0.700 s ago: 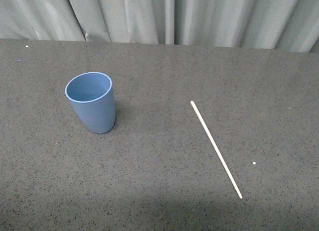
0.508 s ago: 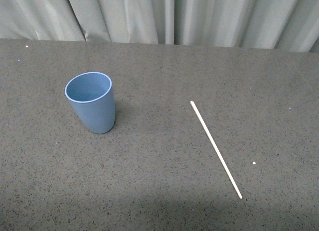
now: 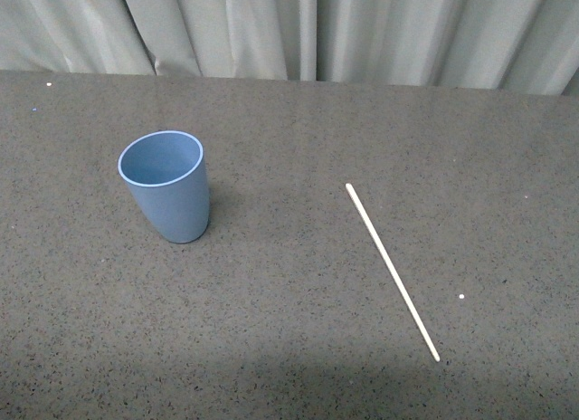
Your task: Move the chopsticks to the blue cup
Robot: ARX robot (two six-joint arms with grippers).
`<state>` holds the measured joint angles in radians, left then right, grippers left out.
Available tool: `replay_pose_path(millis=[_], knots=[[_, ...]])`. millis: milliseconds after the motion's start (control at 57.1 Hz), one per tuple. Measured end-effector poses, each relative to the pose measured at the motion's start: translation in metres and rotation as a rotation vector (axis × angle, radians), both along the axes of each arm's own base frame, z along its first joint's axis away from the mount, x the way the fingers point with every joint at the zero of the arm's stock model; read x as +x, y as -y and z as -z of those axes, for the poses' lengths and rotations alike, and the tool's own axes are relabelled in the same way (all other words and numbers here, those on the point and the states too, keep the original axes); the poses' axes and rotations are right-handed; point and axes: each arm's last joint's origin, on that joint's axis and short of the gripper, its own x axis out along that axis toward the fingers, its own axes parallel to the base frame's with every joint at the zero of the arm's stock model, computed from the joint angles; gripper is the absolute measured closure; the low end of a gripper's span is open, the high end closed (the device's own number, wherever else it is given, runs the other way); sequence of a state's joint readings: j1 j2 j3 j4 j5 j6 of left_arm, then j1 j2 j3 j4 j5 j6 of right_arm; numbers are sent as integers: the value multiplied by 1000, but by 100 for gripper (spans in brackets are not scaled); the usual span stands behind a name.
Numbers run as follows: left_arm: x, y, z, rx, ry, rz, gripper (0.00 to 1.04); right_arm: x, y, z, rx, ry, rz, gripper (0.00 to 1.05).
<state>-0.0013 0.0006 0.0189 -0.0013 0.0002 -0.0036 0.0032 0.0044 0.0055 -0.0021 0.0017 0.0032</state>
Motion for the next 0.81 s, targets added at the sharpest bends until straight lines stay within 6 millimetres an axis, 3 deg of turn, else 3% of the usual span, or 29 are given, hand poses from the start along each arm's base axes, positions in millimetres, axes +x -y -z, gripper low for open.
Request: replay_pose_path(millis=[420,560,683,805], knots=[[0,0,0,0,0,0,7,0,0,0,0,0,2,9],[0,0,0,0,0,-2,7,7,-3,5,-260,-199,206,9],[0,0,0,0,0,0,7,32,-15,10,-324,-372,72,9],[0,0,0,0,0,-1,7,78,-35,13,-233,-513,-94,9]])
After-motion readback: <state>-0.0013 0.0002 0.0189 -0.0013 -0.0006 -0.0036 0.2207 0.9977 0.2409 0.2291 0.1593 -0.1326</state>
